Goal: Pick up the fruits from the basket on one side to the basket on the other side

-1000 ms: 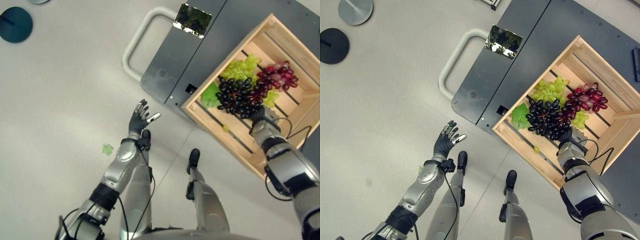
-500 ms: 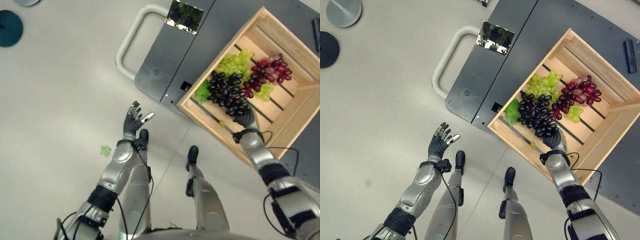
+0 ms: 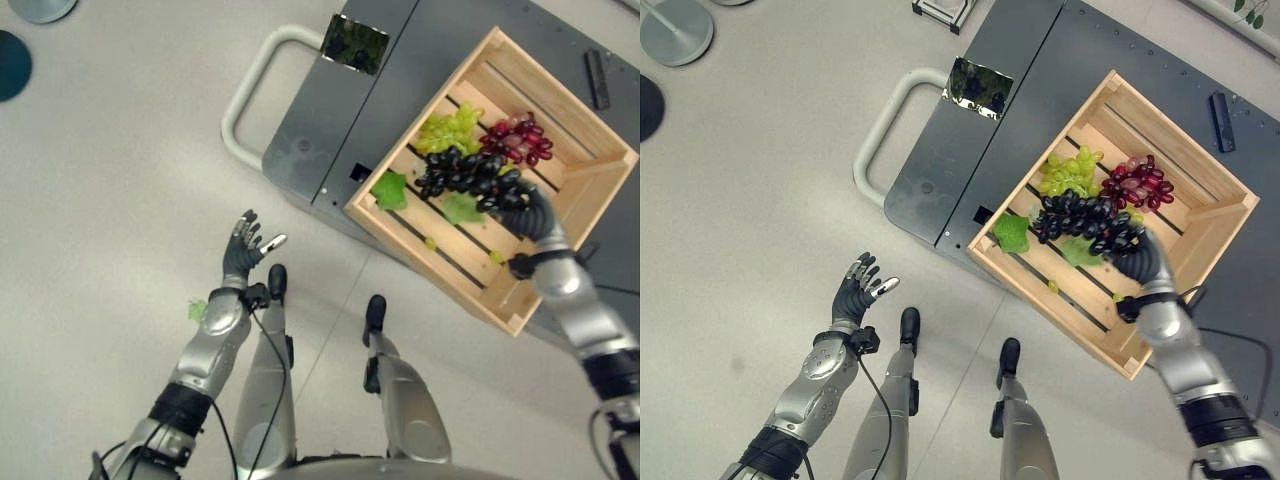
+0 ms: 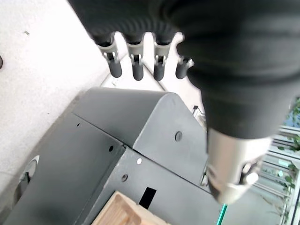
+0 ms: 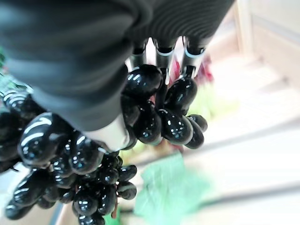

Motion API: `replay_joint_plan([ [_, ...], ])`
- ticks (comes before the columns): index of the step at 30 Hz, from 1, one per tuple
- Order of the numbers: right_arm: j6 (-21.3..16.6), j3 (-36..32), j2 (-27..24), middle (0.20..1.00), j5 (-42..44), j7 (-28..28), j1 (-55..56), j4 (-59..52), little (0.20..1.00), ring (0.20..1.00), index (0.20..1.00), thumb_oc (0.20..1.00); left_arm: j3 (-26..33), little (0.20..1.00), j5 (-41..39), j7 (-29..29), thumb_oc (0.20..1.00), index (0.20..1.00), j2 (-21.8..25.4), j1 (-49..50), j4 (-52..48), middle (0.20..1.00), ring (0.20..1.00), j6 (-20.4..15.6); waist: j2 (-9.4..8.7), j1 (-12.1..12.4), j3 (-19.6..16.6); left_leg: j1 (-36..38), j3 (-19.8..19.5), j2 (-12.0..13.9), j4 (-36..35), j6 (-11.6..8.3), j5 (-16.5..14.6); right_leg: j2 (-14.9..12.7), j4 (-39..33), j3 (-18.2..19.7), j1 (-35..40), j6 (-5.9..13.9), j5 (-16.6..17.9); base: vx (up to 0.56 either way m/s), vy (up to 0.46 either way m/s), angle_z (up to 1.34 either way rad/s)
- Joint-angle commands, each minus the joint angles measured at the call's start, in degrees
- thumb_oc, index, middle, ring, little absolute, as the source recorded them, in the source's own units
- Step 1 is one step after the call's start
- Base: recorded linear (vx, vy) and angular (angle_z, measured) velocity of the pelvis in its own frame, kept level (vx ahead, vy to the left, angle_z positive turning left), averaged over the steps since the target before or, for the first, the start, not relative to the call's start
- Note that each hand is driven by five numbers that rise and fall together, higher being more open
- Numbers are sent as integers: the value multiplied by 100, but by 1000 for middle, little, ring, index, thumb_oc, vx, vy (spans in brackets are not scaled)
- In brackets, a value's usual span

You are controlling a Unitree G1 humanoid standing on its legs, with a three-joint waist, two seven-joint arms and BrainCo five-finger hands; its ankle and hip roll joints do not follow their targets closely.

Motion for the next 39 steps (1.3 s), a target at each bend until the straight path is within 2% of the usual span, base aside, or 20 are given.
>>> replay_joint_plan([
  [1, -349, -288, -717, 200, 32, 159, -425, -598, 200, 200, 200, 200, 185, 1000, 317, -212, 1000, 1000, 118, 81, -494, 1000, 1000, -71, -253, -58, -74, 119, -13, 36, 206, -269, -512, -227, 664, 206, -375, 155, -704, 0, 0, 0],
  [2, -347, -311, -1109, 200, 128, 313, -539, -693, 200, 200, 200, 200, 200, 1000, 444, -307, 1000, 1000, 240, 78, -520, 1000, 1000, -15, -293, -58, -74, 201, 0, 48, 197, -275, -518, -228, 678, 205, -317, 160, -712, 0, 0, 0],
  [3, -348, -306, -1119, 200, 135, 317, -544, -689, 200, 200, 200, 200, 202, 1000, 446, -309, 1000, 1000, 233, 80, -522, 1000, 1000, -13, -288, -59, -74, 208, 2, 48, 192, -275, -518, -228, 675, 206, -313, 160, -713, 0, 0, 0],
  [5, -340, -234, -1607, 200, 263, 562, -739, -767, 200, 200, 200, 200, 180, 1000, 674, -437, 1000, 1000, 401, 59, -568, 1000, 1000, 47, -331, -34, -74, 290, 8, 58, 189, -286, -521, -227, 685, 204, -238, 164, -720, 3, 4, -2],
  [6, -316, -101, -2047, 200, 420, 824, -919, -822, 200, 200, 200, 200, 188, 1000, 774, -537, 1000, 1000, 514, 45, -607, 1000, 1000, 69, -378, -8, -74, 362, 31, 67, 185, -299, -525, -236, 687, 197, -176, 170, -720, 0, 0, 0],
  [7, -317, -69, -2059, 200, 429, 830, -954, -808, 200, 200, 200, 200, 198, 1000, 776, -540, 1000, 1000, 504, 50, -609, 1000, 1000, 72, -374, -16, -74, 368, 35, 68, 181, -299, -526, -236, 685, 201, -173, 171, -721, 3, -2, -3],
  [8, -270, 172, -2495, 200, 558, 1067, -1248, -915, 200, 200, 200, 200, 173, 1000, 857, -602, 1000, 1000, 618, -14, -688, 1000, 1000, 74, -424, 17, -76, 449, 40, 82, 171, -309, -531, -252, 688, 194, -103, 177, -727, 0, 0, 0],
  [9, -270, 216, -2504, 200, 567, 1069, -1293, -900, 200, 200, 200, 200, 183, 1000, 858, -602, 1000, 1000, 608, -10, -687, 1000, 1000, 75, -419, 7, -75, 457, 43, 83, 165, -309, -531, -251, 685, 196, -97, 177, -728, 0, 0, 0],
  [10, -222, 635, -2801, 200, 708, 1338, -1701, -983, 200, 200, 200, 200, 94, 1000, 849, -696, 1000, 1000, 700, -88, -778, 1000, 1000, 81, -461, 72, -104, 512, 54, 89, 160, -319, -529, -260, 681, 194, -37, 180, -731, 0, 0, 0],
  [12, -188, 1089, -2896, 200, 810, 1428, -2191, -943, 200, 200, 200, 200, 44, 1000, 804, -751, 1000, 1000, 721, -148, -785, 1000, 1000, 78, -479, 77, -135, 540, 67, 95, 154, -323, -531, -261, 688, 194, -14, 182, -735, 0, 0, 0],
  [13, -153, 1751, -3008, 200, 943, 1560, -2877, -896, 200, 200, 200, 200, -135, 1000, 682, -807, 1000, 1000, 815, -332, -817, 1000, 1000, 56, -520, 136, -222, 587, 66, 96, 150, -327, -539, -274, 700, 188, 22, 192, -738, 8, -3, -4],
  [14, -155, 1907, -3002, 200, 953, 1556, -3041, -850, 200, 200, 200, 200, -105, 1000, 678, -806, 1000, 1000, 797, -328, -809, 1000, 1000, 53, -512, 108, -219, 593, 74, 98, 148, -327, -540, -274, 701, 195, 23, 192, -738, 0, 0, 0],
  [15, -85, 2679, -3029, 200, 1041, 1693, -3838, -765, 200, 200, 200, 200, -337, 1000, 672, -875, 1000, 1000, 934, -621, -848, 1000, 1000, 66, -558, 147, -296, 625, 79, 102, 145, -334, -541, -288, 698, 184, 76, 195, -745, 0, 0, 0],
  [16, -89, 2835, -3019, 200, 1056, 1689, -4003, -718, 200, 200, 200, 200, -309, 1000, 669, -874, 1000, 1000, 912, -623, -838, 1000, 1000, 63, -544, 118, -290, 630, 85, 102, 145, -334, -543, -289, 697, 189, 78, 196, -745, 0, 0, 0],
  [17, -42, 3576, -2912, 200, 1110, 1777, -4758, -588, 200, 200, 200, 200, -556, 1000, 716, -915, 1000, 1000, 1005, -939, -847, 1000, 1000, 64, -572, 129, -374, 660, 75, 100, 152, -342, -549, -294, 705, 164, 129, 196, -760, 0, 0, 0],
  [21, 83, 4711, -2505, 200, 1263, 1923, -5963, -241, 200, 200, 200, 200, -1045, 1000, 888, -1030, 1000, 1000, 1035, -1626, -699, 1000, 1000, 109, -548, 76, -506, 724, 74, 109, 153, -356, -561, -308, 712, 133, 219, 205, -775, 10, -14, 7],
  [27, 155, 4923, -1898, 200, 1258, 1953, -6178, 34, 200, 200, 200, 200, -1493, 1000, 1063, -906, 1000, 1000, 633, -2235, -349, 1000, 1000, 99, -525, 76, -654, 780, 43, 117, 153, -355, -584, -303, 746, 109, 271, 200, -808, 5, -6, 2],
  [31, 218, 5118, -1280, 200, 1054, 1904, -6238, 747, 200, 200, 200, 200, -1820, 1000, 1437, -645, 1000, 1000, 190, -2726, 106, 1000, 1000, 81, -533, 110, -744, 772, -1, 120, 142, -363, -566, -281, 737, 79, 309, 174, -831, 2, -7, -1],
  [34, 250, 5117, -977, 200, 844, 1771, -6226, 1183, 200, 200, 200, 200, -1817, 1000, 1635, -440, 1000, 1000, 71, -2916, 240, 1000, 1000, 49, -517, 144, -780, 749, -30, 125, 133, -370, -549, -271, 714, 77, 312, 164, -835, 0, 0, 0],
  [39, 321, 4944, -845, 200, 398, 1691, -6090, 1529, 200, 200, 200, 200, -1673, 1000, 1706, -417, 1000, 1000, 119, -2776, 60, 1000, 1000, 42, -461, 188, -813, 714, -63, 126, 145, -368, -540, -259, 696, 67, 337, 156, -852, 0, 0, 0],
])
